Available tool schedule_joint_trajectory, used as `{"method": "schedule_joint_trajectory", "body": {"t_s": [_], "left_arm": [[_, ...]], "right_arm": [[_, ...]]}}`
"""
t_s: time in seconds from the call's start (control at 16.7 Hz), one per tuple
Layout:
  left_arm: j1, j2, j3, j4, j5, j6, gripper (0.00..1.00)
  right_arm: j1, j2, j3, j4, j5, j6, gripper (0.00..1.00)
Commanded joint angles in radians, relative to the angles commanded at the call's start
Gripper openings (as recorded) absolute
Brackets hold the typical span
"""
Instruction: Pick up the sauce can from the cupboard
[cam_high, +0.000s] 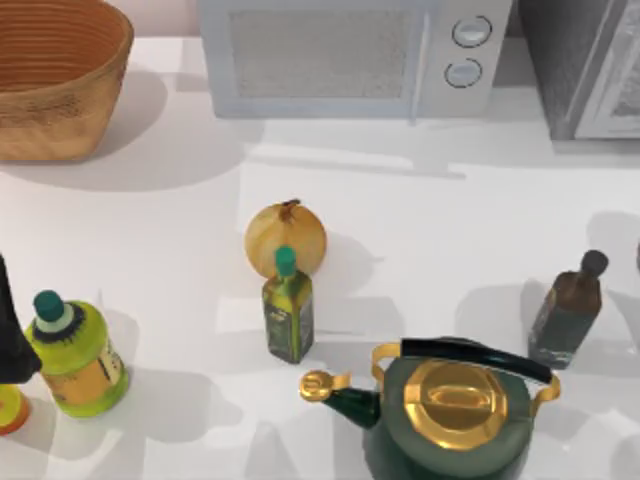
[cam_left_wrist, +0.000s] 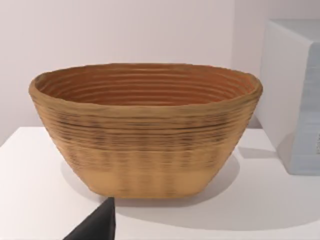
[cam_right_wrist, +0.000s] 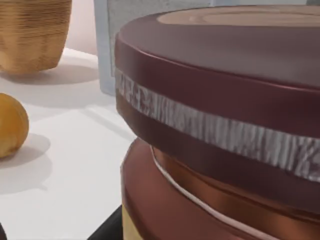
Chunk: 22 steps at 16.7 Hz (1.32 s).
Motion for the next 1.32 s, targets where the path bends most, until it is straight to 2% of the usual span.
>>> {"method": "schedule_joint_trajectory", "body": {"t_s": [0.36, 0.84, 1.26, 1.32], "left_arm": [[0.000, 0.000, 0.000, 0.000, 0.000, 0.000, 1.00], [0.000, 0.000, 0.000, 0.000, 0.000, 0.000, 1.00], [0.000, 0.000, 0.000, 0.000, 0.000, 0.000, 1.00], [0.000, 0.000, 0.000, 0.000, 0.000, 0.000, 1.00]], "right_arm": [[0.019, -0.004, 0.004, 0.006, 0.010, 0.000, 0.00], [0.157, 0.106, 0.116, 0.034, 0.180, -0.017, 0.00], [0.203, 0.168, 0.128, 0.024, 0.205, -0.015, 0.00], [0.203, 0.168, 0.128, 0.024, 0.205, -0.015, 0.08]]}}
